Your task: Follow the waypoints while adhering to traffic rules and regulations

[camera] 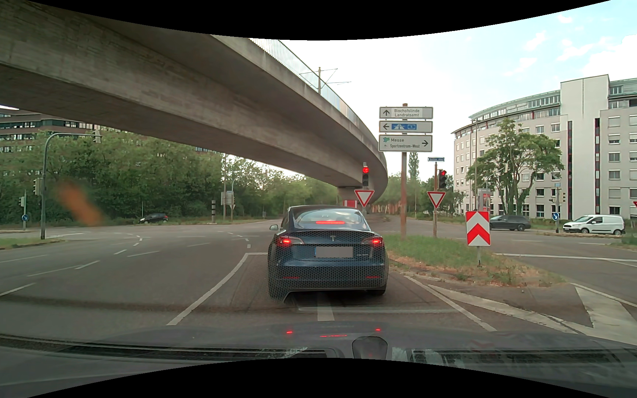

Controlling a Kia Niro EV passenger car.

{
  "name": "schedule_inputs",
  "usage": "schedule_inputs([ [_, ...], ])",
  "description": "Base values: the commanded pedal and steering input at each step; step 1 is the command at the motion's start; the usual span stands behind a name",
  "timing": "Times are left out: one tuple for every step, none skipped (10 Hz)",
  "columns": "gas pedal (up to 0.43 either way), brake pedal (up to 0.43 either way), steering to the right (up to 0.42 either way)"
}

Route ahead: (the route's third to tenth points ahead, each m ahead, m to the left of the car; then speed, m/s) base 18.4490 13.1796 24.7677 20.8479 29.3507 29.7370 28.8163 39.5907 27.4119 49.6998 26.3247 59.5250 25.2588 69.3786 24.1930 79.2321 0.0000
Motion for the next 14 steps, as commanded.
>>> schedule_inputs([
  [0.0,0.287,-0.012],
  [0.0,0.287,-0.012],
  [0.0,0.287,-0.012],
  [0.0,0.287,-0.012],
  [0.0,0.287,-0.012],
  [0.0,0.287,-0.012],
  [0.0,0.287,-0.012],
  [0.0,0.287,-0.012],
  [0.0,0.287,-0.012],
  [0.0,0.287,-0.012],
  [0.0,0.287,-0.012],
  [0.0,0.287,-0.012],
  [0.0,0.287,-0.012],
  [0.0,0.287,-0.012],
])
